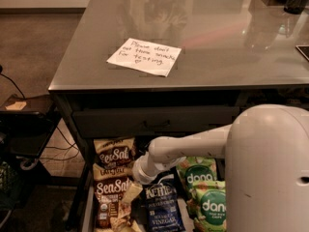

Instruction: Pick brown chip bag from middle drawer and place on counter

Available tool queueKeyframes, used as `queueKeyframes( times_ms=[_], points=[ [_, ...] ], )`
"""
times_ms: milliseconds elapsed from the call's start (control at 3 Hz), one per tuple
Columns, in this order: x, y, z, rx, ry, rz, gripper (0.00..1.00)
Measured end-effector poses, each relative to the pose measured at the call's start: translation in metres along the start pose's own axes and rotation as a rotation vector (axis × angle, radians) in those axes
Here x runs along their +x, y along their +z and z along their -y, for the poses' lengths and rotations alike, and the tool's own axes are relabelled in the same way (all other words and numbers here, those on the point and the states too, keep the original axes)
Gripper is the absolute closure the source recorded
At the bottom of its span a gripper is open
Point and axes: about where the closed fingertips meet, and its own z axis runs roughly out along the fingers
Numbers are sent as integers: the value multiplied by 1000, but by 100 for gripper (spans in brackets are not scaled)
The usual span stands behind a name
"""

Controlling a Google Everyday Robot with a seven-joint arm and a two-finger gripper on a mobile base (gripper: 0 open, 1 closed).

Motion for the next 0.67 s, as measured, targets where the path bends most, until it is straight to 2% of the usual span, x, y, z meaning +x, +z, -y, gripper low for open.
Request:
queueKeyframes(
  times_ms=[333, 667],
  points=[
    [-3, 2, 0, -5, 9, 11, 42],
    [-16, -5, -3, -7, 1, 32, 66]
  ],
)
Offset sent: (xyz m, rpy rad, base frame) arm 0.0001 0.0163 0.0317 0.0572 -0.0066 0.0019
